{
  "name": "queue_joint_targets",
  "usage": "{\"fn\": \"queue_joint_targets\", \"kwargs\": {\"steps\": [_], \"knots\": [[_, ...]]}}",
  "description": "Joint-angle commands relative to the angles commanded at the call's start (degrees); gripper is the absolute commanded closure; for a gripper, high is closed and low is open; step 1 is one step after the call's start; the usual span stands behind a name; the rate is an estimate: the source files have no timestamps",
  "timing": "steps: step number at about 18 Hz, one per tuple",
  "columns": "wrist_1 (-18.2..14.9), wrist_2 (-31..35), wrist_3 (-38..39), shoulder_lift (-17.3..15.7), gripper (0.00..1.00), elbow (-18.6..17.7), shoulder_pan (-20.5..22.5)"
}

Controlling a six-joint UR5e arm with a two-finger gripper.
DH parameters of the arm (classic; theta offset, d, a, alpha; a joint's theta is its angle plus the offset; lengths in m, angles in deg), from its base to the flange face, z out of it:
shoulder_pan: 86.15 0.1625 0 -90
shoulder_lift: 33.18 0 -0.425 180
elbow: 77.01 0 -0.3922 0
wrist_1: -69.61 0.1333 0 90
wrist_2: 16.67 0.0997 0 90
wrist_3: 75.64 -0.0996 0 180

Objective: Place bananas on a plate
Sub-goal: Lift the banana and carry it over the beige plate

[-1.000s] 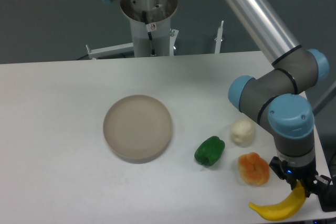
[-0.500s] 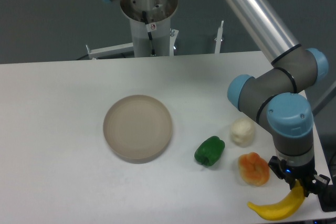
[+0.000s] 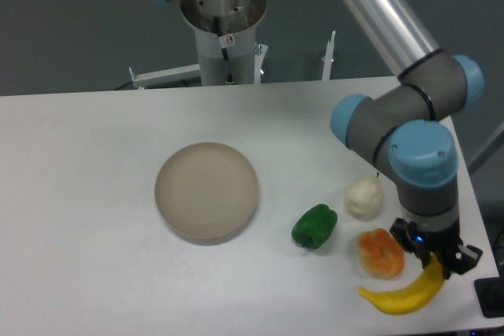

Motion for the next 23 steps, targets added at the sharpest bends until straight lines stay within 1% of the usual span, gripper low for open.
{"fn": "queue_joint_targets", "kwargs": {"steps": [4,7,9,11,13,15,17,20,23], "knots": [[-2.46,-0.36,3.07,-5.97,0.76,-6.94,-0.70],[-2.82,-0.44,10.27,-9.84,0.76,-11.60,-1.84],[-3.17,-1.41,13.27,-11.61,0.76,-14.33,-2.99],[-3.61,-2.37,15.64,-13.19,0.76,-17.84,-3.60],[-3.52,-3.52,17.23,-15.21,0.76,-21.53,-4.57],[-3.52,-4.75,18.99,-17.67,0.76,-26.27,-5.80],[-3.52,-6.15,21.00,-19.78,0.76,-29.53,-6.42],[-3.43,-8.26,23.38,-22.24,0.76,-33.49,-7.47],[-3.52,-8.71,26.54,-22.69,0.76,-34.73,-9.58]]}}
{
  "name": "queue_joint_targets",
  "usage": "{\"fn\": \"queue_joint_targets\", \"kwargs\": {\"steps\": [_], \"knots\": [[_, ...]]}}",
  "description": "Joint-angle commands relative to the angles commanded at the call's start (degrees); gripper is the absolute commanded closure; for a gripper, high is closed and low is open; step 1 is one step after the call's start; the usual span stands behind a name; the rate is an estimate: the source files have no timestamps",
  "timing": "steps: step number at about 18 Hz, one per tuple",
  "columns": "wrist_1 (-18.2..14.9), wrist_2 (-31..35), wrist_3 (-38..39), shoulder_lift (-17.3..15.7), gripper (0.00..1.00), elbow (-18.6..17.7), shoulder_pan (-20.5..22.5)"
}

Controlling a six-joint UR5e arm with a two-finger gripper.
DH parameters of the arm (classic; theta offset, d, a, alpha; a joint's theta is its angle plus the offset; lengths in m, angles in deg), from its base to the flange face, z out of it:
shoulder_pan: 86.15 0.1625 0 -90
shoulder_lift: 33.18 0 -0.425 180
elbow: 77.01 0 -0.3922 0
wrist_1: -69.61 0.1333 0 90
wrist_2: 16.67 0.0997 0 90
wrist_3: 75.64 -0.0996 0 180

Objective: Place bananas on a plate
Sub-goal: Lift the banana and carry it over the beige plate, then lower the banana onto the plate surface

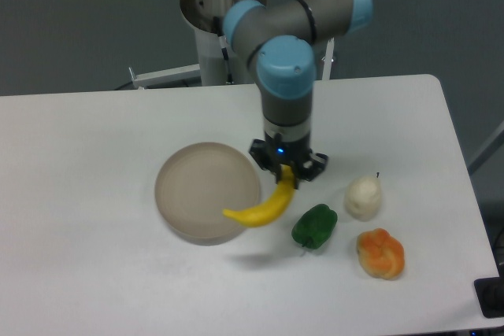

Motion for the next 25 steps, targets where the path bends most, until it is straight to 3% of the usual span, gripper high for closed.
{"fn": "queue_joint_targets", "kwargs": {"steps": [13,25], "knots": [[1.49,0.44,5.99,2.19,0.76,-5.54,-5.72],[2.81,0.53,6.25,6.50,0.76,-5.81,-7.56]]}}
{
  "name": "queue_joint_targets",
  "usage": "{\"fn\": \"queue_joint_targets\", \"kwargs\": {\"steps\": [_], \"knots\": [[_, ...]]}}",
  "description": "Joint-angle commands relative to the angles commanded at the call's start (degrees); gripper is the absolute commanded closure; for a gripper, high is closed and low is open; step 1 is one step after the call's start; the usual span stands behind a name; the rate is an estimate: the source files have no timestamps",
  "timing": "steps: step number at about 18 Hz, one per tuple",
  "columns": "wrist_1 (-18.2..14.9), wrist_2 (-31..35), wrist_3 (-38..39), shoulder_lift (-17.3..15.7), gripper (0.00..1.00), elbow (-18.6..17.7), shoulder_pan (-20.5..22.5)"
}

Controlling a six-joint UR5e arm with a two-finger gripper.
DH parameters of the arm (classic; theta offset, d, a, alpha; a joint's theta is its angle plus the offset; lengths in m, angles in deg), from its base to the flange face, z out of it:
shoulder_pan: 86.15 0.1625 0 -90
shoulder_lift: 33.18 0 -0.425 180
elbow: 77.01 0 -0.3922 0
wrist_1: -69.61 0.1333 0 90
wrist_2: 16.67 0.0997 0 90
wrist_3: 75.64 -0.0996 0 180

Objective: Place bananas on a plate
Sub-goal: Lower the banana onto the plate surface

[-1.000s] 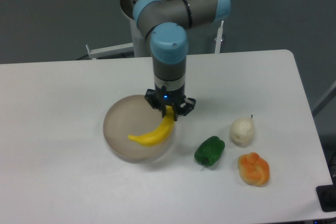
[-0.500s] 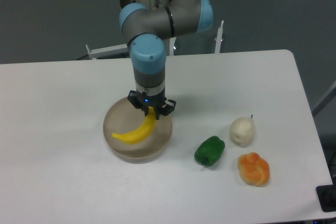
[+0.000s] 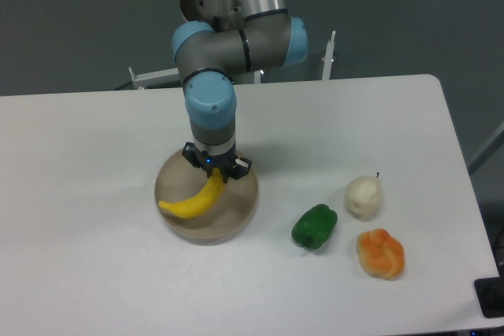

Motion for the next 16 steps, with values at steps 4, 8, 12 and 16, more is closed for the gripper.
{"fn": "queue_joint_targets", "kwargs": {"steps": [4,8,12,16], "knots": [[0.00,-0.09,-0.18,0.44,0.75,0.00,-0.09],[0.00,-0.09,-0.53,1.23,0.75,0.35,-0.18],[0.00,-0.09,-0.70,1.67,0.73,0.88,-0.18],[0.00,0.00,-0.79,1.41,0.18,1.93,0.00]]}}
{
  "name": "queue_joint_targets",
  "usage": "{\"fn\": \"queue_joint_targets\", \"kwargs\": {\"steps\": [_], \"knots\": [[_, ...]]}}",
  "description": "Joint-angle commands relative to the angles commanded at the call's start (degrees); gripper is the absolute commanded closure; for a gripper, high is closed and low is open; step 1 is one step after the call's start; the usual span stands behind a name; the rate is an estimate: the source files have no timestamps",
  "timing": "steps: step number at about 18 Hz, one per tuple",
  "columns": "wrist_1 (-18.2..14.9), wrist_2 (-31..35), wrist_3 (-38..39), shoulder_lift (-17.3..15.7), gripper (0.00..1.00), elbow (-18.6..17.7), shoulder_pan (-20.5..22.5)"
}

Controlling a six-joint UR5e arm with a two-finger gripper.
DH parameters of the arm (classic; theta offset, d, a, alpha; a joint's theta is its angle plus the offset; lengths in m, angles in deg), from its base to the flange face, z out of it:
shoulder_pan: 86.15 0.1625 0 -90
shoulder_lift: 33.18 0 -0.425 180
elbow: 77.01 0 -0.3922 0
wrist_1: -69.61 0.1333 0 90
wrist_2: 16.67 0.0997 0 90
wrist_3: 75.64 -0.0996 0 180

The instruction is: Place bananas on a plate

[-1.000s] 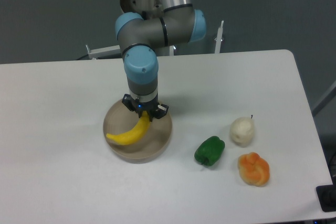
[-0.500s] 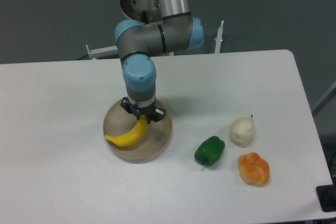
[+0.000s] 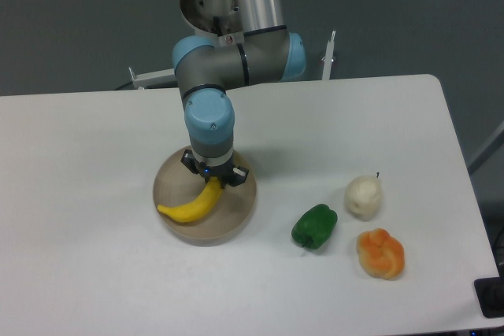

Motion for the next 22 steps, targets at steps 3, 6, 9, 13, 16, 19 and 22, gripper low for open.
{"fn": "queue_joint_targets", "kwargs": {"steps": [3,6,9,13,16,19,22], "knots": [[-0.17,0.00,0.09,-0.62,0.00,0.45,0.35],[-0.18,-0.09,0.00,-1.93,0.00,1.85,1.84],[-0.18,0.00,-0.09,-2.81,0.00,4.92,4.21],[-0.26,0.00,-2.45,-3.43,0.00,7.82,7.11],[-0.26,0.26,-6.32,-3.26,0.00,9.76,9.31],[-0.53,2.89,-9.57,-2.64,0.00,11.95,11.24],[-0.88,3.78,-12.38,-1.41,0.00,14.41,13.00]]}}
